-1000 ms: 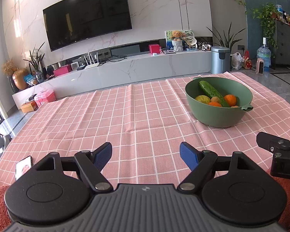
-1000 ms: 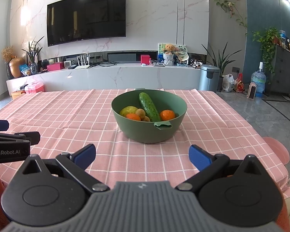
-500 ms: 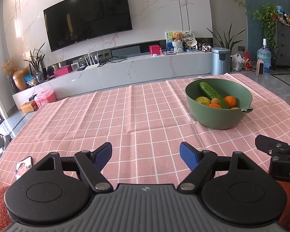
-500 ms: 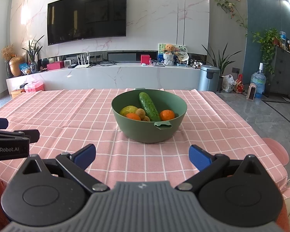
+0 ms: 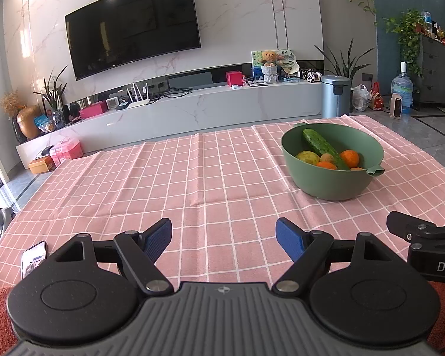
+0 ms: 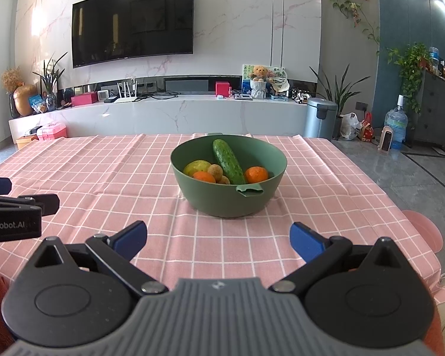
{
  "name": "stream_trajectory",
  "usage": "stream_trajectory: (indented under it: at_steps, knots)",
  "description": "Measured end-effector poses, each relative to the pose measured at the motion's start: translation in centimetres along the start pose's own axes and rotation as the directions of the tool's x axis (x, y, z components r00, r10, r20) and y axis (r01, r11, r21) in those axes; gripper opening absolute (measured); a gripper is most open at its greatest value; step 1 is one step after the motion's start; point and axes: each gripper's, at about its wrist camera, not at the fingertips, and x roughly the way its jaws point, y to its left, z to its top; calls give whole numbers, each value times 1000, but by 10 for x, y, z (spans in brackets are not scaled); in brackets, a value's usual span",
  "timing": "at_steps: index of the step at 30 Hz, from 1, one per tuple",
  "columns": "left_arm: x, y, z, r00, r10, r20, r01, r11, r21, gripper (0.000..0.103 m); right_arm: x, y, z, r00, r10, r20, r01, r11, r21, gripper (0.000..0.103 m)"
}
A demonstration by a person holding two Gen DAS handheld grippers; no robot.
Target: Organize fruits
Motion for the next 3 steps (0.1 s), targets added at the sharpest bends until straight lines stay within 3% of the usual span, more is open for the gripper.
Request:
stream_trajectory:
  at_steps: [3]
  knots:
    - [0,1,0,1000,2,5,-2,1000,-2,93,1,0,-1,1000,-1,-3,1,1000,2,98]
